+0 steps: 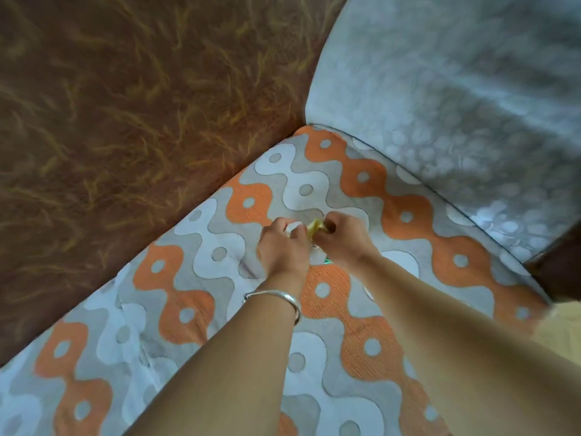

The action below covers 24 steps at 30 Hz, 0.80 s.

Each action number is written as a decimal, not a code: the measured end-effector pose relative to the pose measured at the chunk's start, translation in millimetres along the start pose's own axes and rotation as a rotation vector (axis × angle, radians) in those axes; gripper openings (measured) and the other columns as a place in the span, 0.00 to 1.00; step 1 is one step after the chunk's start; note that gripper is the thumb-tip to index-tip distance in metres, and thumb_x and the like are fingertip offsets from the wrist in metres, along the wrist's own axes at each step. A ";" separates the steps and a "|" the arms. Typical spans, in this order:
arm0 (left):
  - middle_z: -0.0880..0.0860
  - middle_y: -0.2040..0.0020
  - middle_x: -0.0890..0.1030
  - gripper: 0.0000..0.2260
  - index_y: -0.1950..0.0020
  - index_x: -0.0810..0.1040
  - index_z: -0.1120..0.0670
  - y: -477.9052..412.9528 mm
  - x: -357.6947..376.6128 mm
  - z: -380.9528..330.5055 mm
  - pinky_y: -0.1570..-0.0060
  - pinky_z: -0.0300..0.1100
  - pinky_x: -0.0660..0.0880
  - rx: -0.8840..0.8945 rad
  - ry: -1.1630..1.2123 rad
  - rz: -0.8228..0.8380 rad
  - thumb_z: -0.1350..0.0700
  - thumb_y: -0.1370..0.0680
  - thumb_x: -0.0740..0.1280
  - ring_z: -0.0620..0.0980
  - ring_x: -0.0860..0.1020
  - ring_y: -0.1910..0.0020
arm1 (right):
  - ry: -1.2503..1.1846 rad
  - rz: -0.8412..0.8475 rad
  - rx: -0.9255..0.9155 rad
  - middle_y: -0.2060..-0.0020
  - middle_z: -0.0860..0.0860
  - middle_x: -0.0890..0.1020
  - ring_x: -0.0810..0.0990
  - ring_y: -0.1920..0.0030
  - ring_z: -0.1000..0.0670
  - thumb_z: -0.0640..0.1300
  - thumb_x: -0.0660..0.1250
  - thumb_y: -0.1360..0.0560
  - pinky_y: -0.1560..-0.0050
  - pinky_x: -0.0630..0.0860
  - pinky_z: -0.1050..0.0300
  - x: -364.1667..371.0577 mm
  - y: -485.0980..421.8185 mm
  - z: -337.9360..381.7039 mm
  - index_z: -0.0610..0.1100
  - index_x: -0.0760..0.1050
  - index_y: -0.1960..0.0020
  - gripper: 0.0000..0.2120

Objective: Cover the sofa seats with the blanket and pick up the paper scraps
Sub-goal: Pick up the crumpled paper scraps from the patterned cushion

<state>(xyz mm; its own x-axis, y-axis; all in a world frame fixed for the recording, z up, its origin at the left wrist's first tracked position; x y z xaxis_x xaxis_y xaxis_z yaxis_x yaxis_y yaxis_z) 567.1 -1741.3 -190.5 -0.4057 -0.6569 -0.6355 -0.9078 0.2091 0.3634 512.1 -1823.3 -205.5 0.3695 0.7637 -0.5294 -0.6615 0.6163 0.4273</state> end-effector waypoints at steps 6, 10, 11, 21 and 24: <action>0.57 0.50 0.78 0.11 0.44 0.77 0.61 43.9 11.1 -10.9 0.56 0.39 0.67 0.085 0.082 0.129 0.56 0.21 0.61 0.53 0.75 0.53 | -0.208 -0.050 0.049 0.59 0.46 0.78 0.79 0.60 0.43 0.32 0.59 0.27 0.60 0.79 0.50 -25.1 48.4 -15.2 0.42 0.76 0.50 0.11; 0.59 0.51 0.80 0.14 0.50 0.77 0.61 82.1 20.8 -8.4 0.52 0.46 0.74 0.114 0.080 0.219 0.51 0.21 0.60 0.58 0.77 0.50 | -0.279 -0.139 0.104 0.61 0.45 0.77 0.76 0.63 0.45 0.28 0.58 0.28 0.64 0.78 0.49 -37.7 88.2 -34.0 0.44 0.77 0.57 0.14; 0.58 0.51 0.80 0.14 0.51 0.77 0.60 94.2 22.1 -8.2 0.54 0.44 0.73 0.131 0.069 0.244 0.50 0.20 0.59 0.57 0.77 0.51 | -0.298 -0.166 0.128 0.63 0.46 0.76 0.76 0.64 0.46 0.28 0.57 0.28 0.67 0.76 0.52 -40.8 99.1 -40.7 0.44 0.76 0.59 0.14; 0.60 0.46 0.79 0.17 0.46 0.76 0.62 224.8 50.8 17.6 0.46 0.46 0.71 0.167 -0.022 0.567 0.49 0.20 0.58 0.59 0.76 0.45 | -0.461 -0.366 0.364 0.68 0.47 0.74 0.75 0.61 0.44 0.42 0.61 0.32 0.58 0.75 0.47 -65.5 231.2 -117.2 0.46 0.71 0.67 0.06; 0.60 0.47 0.79 0.17 0.47 0.77 0.62 265.5 66.5 28.2 0.47 0.46 0.71 0.188 -0.068 0.661 0.48 0.20 0.58 0.59 0.76 0.46 | -0.527 -0.432 0.465 0.68 0.42 0.74 0.74 0.62 0.43 0.50 0.58 0.39 0.62 0.70 0.48 -72.6 269.7 -146.9 0.46 0.72 0.70 0.08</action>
<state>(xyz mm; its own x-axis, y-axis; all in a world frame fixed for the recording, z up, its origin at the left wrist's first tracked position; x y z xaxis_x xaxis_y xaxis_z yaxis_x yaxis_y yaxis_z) 296.1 -1709.0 -155.5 -0.8806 -0.3024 -0.3649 -0.4680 0.6763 0.5689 211.0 -1740.8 -159.5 0.8639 0.3599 -0.3524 -0.0960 0.8044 0.5863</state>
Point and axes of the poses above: each hand's wrist, its own y-axis away from the middle knuckle, its own x-axis out of the palm, z = x × y, the point moved 1 cm from there along -y, towards the middle knuckle
